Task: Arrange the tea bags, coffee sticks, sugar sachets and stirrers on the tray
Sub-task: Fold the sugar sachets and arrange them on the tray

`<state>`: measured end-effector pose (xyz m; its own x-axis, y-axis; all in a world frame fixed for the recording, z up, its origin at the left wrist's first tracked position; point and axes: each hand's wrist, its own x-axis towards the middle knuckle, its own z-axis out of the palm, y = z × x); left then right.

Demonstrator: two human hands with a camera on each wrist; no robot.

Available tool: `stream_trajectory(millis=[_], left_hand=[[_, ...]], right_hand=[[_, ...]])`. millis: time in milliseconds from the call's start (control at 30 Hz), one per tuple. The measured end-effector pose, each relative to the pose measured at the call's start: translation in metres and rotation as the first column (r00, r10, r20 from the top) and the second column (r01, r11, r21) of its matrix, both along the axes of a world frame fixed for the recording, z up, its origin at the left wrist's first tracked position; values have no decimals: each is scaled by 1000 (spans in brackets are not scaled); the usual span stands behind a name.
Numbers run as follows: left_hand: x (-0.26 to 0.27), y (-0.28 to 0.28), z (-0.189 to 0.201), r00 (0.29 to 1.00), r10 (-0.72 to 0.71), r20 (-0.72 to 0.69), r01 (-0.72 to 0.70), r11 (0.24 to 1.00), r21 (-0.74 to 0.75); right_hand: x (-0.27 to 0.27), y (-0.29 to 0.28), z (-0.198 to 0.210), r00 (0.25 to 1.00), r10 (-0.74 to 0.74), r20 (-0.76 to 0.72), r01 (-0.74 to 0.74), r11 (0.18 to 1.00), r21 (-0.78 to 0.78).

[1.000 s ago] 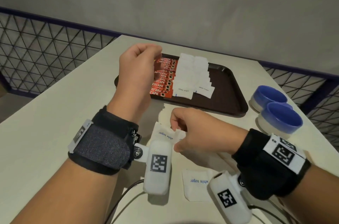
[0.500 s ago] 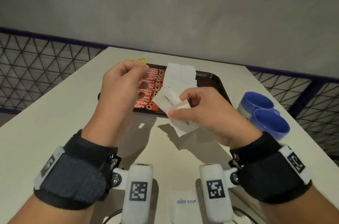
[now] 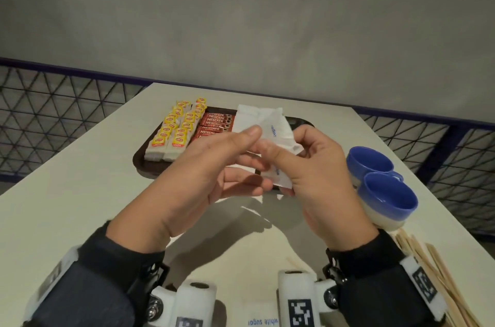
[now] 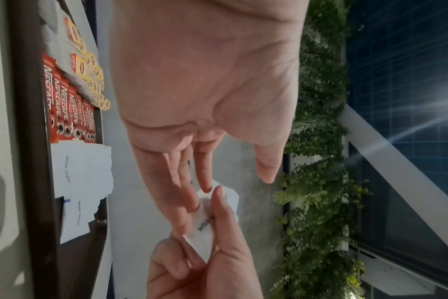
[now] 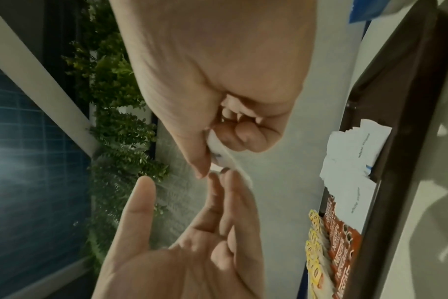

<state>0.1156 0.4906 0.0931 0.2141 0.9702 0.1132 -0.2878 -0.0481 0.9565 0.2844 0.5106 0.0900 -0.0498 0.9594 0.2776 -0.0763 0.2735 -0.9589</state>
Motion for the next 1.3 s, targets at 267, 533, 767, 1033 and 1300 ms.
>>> stream_trajectory(millis=[267,533,767,1033,1300], left_hand=[[14,-2,-5,993,64,-99,-64,998,0],[14,7,-10,957,282,-66,-286,957,-54],[14,4,-10,964,264,18,-265,964,5],[13,6,-12,944,323,71,-326,945,34],[18,9,-15,894,434,111,-443,894,64]], right_hand=[[6,-10,1,963,97,251,-106,994,22],[2,-15,-4,928,8,372,-52,992,111],[-2,-14,-5,992,-5,130,1,1000,31],[3,-10,-6,1000,-23,18,23,999,-27],[-2,-10,-9,1000,-8,-13,8,999,-37]])
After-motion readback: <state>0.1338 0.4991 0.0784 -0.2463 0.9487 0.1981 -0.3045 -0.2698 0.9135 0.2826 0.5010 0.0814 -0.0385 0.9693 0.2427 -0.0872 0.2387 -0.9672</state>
